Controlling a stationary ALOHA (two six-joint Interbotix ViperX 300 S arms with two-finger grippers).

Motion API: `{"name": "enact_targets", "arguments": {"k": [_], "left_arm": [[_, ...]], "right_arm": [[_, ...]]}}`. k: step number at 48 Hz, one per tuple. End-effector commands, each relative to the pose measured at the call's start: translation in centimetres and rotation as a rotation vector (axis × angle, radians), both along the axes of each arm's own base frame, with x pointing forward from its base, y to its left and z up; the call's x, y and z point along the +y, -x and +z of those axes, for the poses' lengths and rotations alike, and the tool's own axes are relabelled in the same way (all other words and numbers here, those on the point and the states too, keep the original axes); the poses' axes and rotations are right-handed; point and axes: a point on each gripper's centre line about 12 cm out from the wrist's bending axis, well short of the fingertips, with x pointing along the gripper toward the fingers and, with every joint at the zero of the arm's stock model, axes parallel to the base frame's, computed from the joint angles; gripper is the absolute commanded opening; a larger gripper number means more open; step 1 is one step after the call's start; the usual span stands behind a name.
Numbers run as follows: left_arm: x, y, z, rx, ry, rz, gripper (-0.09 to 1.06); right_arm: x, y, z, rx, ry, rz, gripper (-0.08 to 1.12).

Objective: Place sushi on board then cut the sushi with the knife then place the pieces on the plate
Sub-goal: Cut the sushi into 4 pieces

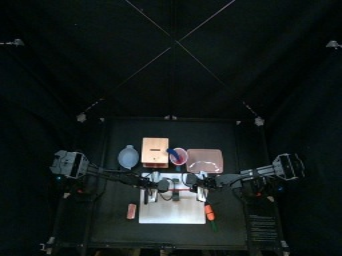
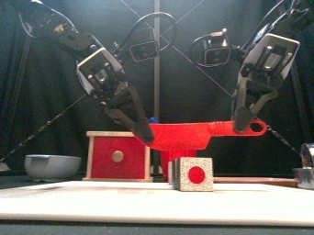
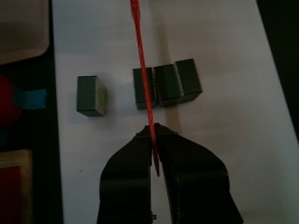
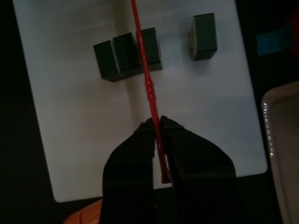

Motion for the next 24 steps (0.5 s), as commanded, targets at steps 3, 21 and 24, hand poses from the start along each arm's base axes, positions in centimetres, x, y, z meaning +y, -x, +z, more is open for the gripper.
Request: {"name": "enact_targets", "arguments": {"k": [3, 21, 24], "left_arm": [[-1.1, 0.0, 0.0, 0.009, 0.030, -0.001, 0.42], [-0.8, -0.1, -0.8, 0.029, 0.031, 0.010, 0.42], [-0.8, 0.0, -1.0, 0.035, 0.029, 0.009, 0.42]], "right_arm": [[0.2, 0.2, 0.5, -0.008, -0.019, -0.011, 0.39], [0.0, 0.6, 0.0, 0.006, -0.018, -0.017, 0.39], [0.0, 0.6, -0.1, 0.011, -0.017, -0.017, 0.39]]}}
